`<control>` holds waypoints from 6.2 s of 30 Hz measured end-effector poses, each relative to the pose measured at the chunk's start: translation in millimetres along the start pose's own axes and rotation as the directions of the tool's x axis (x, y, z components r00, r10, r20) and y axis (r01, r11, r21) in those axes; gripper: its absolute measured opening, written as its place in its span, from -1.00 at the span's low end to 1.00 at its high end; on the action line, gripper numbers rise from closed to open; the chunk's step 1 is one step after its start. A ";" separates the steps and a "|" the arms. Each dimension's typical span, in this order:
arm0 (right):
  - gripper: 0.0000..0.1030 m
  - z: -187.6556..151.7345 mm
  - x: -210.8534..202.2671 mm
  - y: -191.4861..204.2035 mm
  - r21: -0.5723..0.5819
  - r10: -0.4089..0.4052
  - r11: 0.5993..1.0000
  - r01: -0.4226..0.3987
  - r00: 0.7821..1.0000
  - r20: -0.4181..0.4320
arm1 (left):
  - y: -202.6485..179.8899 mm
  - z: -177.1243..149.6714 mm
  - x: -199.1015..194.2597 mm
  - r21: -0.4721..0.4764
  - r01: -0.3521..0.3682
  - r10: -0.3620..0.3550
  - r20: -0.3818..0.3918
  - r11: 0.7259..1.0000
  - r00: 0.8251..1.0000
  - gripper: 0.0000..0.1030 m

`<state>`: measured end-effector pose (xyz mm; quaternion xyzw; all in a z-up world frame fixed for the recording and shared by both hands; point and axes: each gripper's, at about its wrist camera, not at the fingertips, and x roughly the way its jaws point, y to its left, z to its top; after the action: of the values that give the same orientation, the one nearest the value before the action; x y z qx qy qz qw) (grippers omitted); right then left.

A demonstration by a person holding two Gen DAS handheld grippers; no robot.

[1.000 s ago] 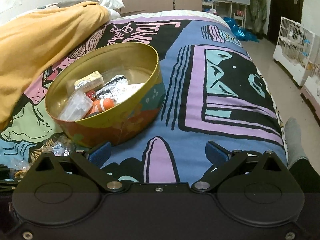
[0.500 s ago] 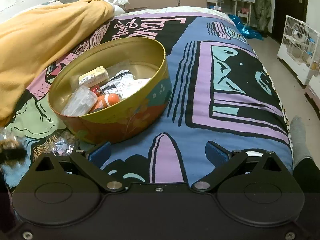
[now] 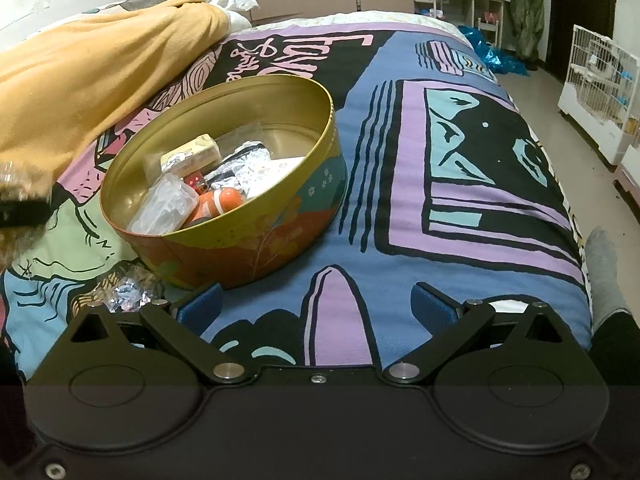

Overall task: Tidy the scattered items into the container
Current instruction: 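Carry the snack packet over the tin and open the left gripper, then raise the left gripper from the tin while the right gripper approaches the white tube, then close the right gripper on the white tube with purple cap, then carry the white tube over the tin and open the right gripper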

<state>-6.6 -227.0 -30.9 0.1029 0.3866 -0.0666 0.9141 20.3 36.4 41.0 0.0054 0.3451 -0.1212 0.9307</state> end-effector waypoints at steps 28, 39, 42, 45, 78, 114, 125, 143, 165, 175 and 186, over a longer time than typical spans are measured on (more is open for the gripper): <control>0.96 -1.5 3.6 10.0 -0.039 0.012 0.999 -0.013 1.000 -0.011 | -23.9 76.5 53.9 0.079 -0.049 0.048 0.022 0.996 0.999 -0.43; 0.96 -3.0 9.1 12.7 -0.046 0.022 0.999 -0.023 0.999 -0.033 | -27.0 82.4 90.6 0.059 -0.105 0.105 -0.007 0.993 0.994 -0.42; 0.96 -3.9 11.5 13.8 -0.046 0.018 0.999 -0.020 0.999 -0.046 | -26.5 82.1 93.9 0.063 -0.118 0.118 -0.002 0.991 0.993 -0.42; 0.96 -5.0 13.9 14.4 -0.045 0.018 0.999 -0.020 0.998 -0.052 | -25.7 83.7 95.3 0.049 -0.127 0.126 0.008 0.991 0.992 0.07; 0.96 -15.1 6.0 30.9 -0.094 0.061 0.994 -0.063 0.998 -0.031 | 39.5 -34.6 35.2 -0.122 -0.103 0.102 -0.012 0.987 0.995 0.96; -0.40 -56.0 26.5 135.1 -0.307 0.071 0.938 -0.161 0.957 -0.283 | 65.3 -92.1 40.8 -0.295 -0.072 0.077 0.005 0.953 0.997 0.96; -0.41 -46.6 6.5 127.1 -0.289 0.074 0.945 -0.149 0.964 -0.256 | 63.3 -93.1 43.2 -0.285 -0.066 0.067 -0.006 0.956 0.998 0.96; -0.41 2.2 -28.7 73.1 -0.190 -0.015 0.982 -0.015 0.988 -0.154 | 49.7 -92.9 44.8 -0.225 -0.010 0.009 -0.006 0.974 1.000 0.97; -0.41 83.0 -53.6 69.7 -0.175 -0.036 0.984 0.032 0.999 -0.016 | 43.3 -90.1 40.6 -0.216 0.085 -0.075 0.055 0.973 0.996 1.00; -0.42 113.2 -47.6 94.5 -0.225 -0.005 0.974 0.004 1.000 -0.002 | 38.3 -90.4 43.1 -0.196 0.109 -0.100 0.052 0.975 0.994 1.00; -0.42 132.4 -22.0 126.0 -0.263 0.020 0.964 -0.031 0.999 -0.045 | 35.8 -90.6 44.8 -0.189 0.142 -0.134 0.053 0.972 0.990 1.00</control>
<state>95.3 -135.6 92.2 -0.0132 0.4097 -0.0008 0.9121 3.2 69.8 -59.5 -0.1109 0.3361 -0.1516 0.9229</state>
